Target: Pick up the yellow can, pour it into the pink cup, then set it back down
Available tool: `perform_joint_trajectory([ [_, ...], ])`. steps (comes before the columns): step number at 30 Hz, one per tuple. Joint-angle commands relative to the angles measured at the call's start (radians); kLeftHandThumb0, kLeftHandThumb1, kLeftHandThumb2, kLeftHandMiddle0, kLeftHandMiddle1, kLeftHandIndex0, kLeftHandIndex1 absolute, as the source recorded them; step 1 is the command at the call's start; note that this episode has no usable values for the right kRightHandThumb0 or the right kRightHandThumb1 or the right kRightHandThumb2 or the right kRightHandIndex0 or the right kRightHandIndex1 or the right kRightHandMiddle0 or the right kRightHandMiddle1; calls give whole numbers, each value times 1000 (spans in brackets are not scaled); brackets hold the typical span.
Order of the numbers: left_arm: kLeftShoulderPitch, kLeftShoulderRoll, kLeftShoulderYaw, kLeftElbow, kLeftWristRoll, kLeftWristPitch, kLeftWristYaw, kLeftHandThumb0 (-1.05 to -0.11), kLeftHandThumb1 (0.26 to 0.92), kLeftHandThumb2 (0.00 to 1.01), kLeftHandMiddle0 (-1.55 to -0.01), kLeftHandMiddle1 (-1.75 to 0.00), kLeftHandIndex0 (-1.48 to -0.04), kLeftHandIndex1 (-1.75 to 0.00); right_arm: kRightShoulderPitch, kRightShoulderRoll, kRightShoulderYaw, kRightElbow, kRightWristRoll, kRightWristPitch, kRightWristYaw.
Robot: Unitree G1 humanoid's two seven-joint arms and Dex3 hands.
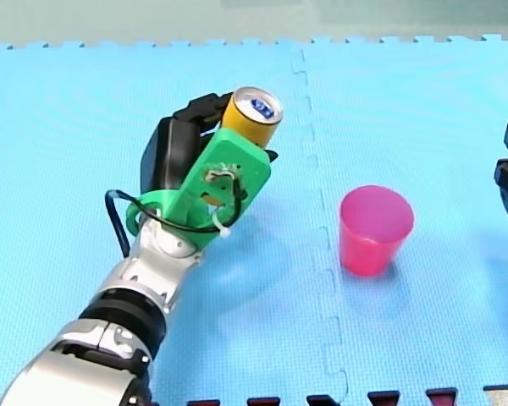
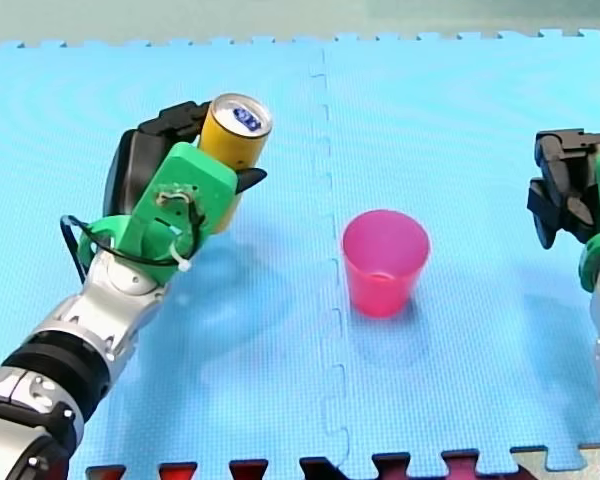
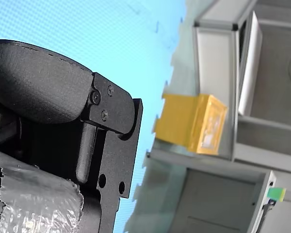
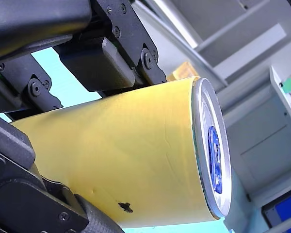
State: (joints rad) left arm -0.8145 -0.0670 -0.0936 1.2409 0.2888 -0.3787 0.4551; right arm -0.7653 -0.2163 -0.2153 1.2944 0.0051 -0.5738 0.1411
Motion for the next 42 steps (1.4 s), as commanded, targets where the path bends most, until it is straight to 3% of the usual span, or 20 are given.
perform_joint_trajectory([
  [1,-18,-8,4,3,-10,4,-7,-507,785,2,-1295,0,-1122,0,-5,0,2,0,-1,5,-4],
  [14,-29,-75,-45,14,27,-4,25,-490,778,0,-1280,-1,-1125,-1,-2,6,1,-2,-5,4,-14],
  [27,-55,-56,-103,33,88,-37,25,-422,758,0,-1328,-14,-1150,-6,-5,12,2,-1,-6,9,-14],
  [34,-69,-61,-133,48,122,-31,38,-416,760,1,-1331,-8,-1152,-3,-7,16,1,0,-6,12,-16],
  [42,-75,-32,-220,58,228,-13,119,-427,763,1,-1326,-2,-1129,0,-7,20,3,0,-8,13,-24],
])
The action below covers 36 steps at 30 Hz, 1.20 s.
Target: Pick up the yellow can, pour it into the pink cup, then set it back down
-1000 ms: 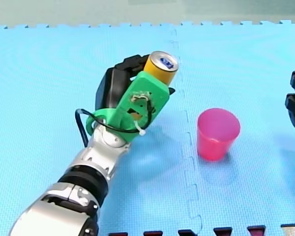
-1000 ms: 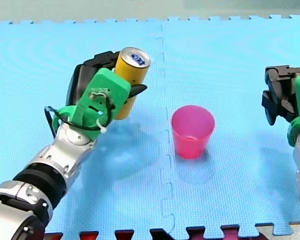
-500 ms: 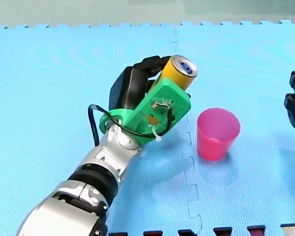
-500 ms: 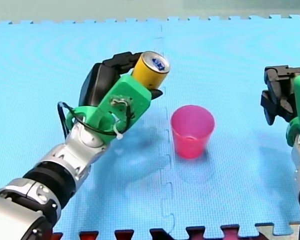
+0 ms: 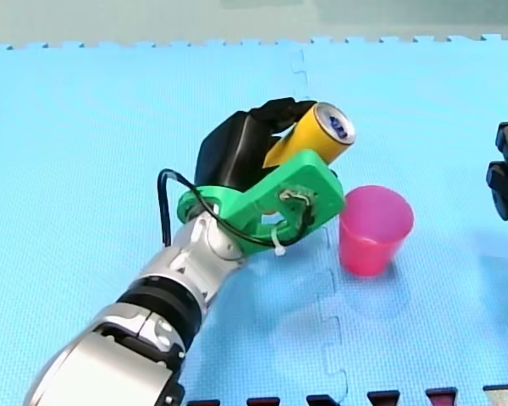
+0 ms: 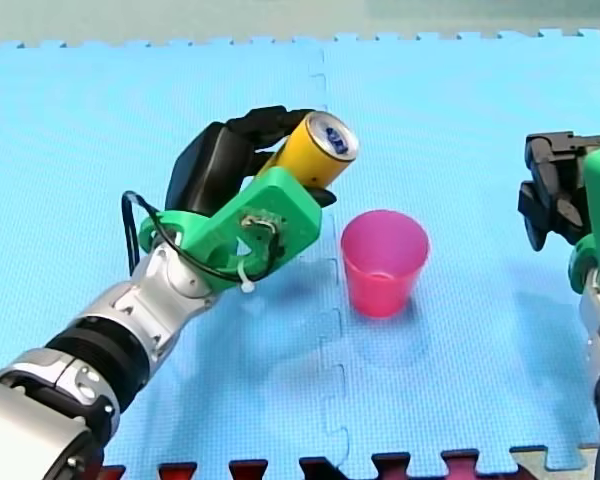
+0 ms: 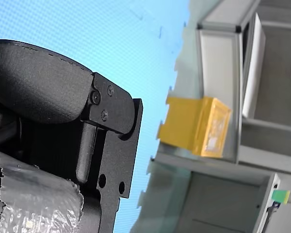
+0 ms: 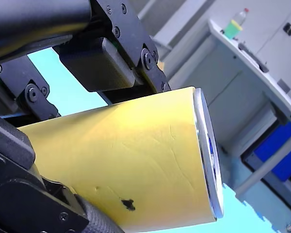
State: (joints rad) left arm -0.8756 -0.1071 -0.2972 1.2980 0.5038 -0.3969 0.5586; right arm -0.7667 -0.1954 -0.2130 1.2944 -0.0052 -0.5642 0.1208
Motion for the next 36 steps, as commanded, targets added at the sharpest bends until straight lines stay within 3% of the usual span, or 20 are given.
perform_joint_trajectory([
  [1,-14,13,-33,1,32,9,29,-430,764,2,-1336,-6,-1121,0,-6,0,0,0,2,4,-5],
  [22,-22,48,-154,4,152,-9,126,-443,805,5,-1441,-43,-1113,-6,-9,14,16,-4,-8,-8,-35],
  [36,-34,43,-142,6,128,-29,112,-445,819,3,-1454,-60,-1118,-1,-15,21,12,-1,-3,-9,-43],
])
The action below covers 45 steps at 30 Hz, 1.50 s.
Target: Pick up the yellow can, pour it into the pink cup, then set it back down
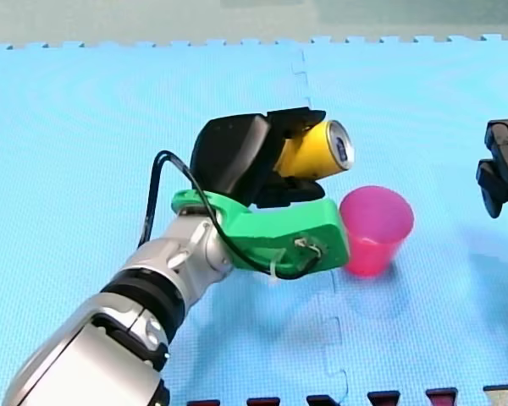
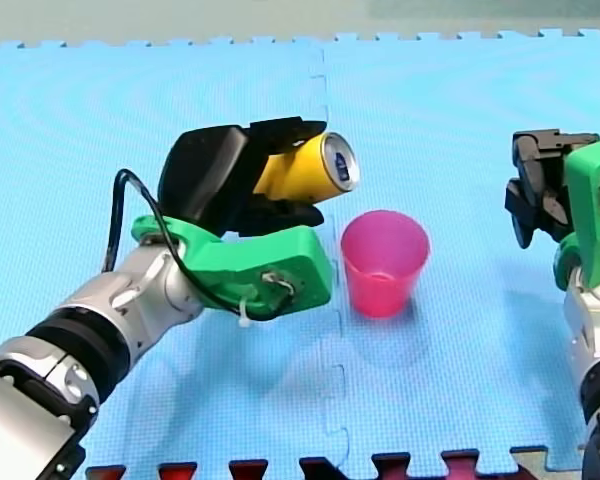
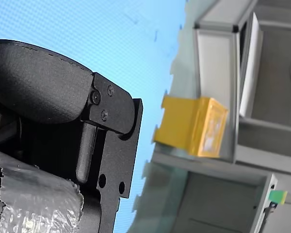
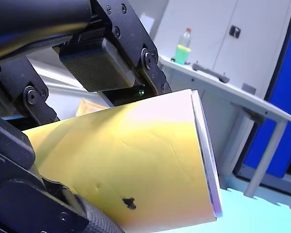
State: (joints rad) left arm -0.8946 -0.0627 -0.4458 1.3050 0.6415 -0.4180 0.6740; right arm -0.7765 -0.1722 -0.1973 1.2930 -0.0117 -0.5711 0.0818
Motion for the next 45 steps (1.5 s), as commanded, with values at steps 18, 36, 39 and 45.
perform_joint_trajectory([
  [18,-54,-49,-22,-1,10,45,-5,-445,807,0,-1525,-133,-1130,-14,-9,0,-22,-3,25,-11,20],
  [36,-71,-42,-178,13,164,175,8,-301,840,3,-952,-1392,-965,-8,-12,-8,-20,2,18,-14,21],
  [39,-72,-39,-192,12,175,183,15,-308,849,2,-851,-1659,-1044,-22,-12,-8,-17,2,15,-12,16],
  [45,-73,-36,-212,13,186,197,29,-325,858,4,-833,-1745,-1114,-43,-12,-7,-12,1,5,-5,2],
])
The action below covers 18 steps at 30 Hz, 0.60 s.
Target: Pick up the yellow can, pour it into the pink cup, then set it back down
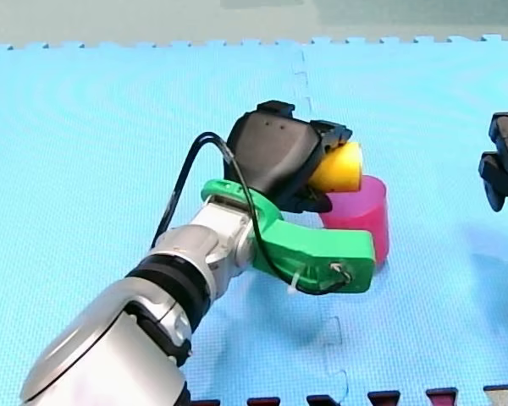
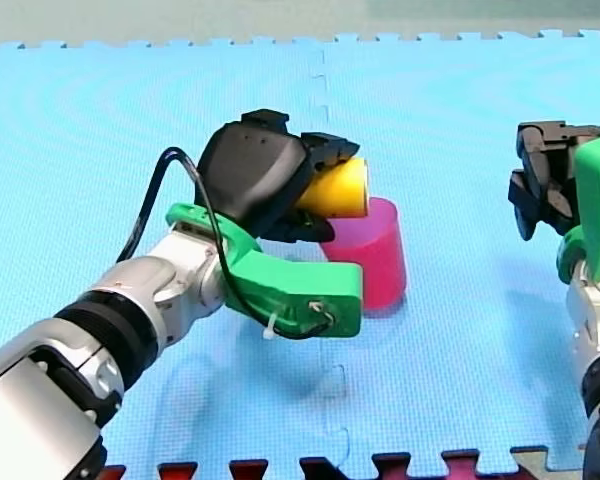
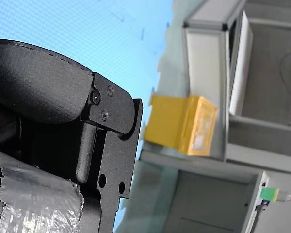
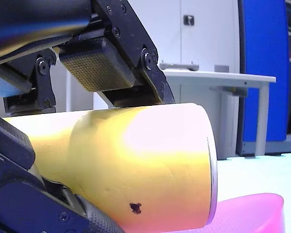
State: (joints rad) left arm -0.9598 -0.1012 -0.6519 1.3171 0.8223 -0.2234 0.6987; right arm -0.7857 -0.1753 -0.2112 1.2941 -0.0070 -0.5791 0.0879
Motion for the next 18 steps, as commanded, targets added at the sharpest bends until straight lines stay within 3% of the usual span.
perform_joint_trajectory([
  [1,-8,2,-8,1,5,4,4,-326,859,4,-833,-1746,-1109,-39,-4,-4,3,0,-1,4,-7],
  [9,-5,4,-23,2,6,14,7,-332,869,6,-827,-1746,-1035,-1,-5,-4,7,-1,-4,12,-14],
  [18,-2,7,-22,0,-1,13,13,-331,881,7,-790,-1746,-1054,-11,-5,-3,6,-1,0,20,-11],
])
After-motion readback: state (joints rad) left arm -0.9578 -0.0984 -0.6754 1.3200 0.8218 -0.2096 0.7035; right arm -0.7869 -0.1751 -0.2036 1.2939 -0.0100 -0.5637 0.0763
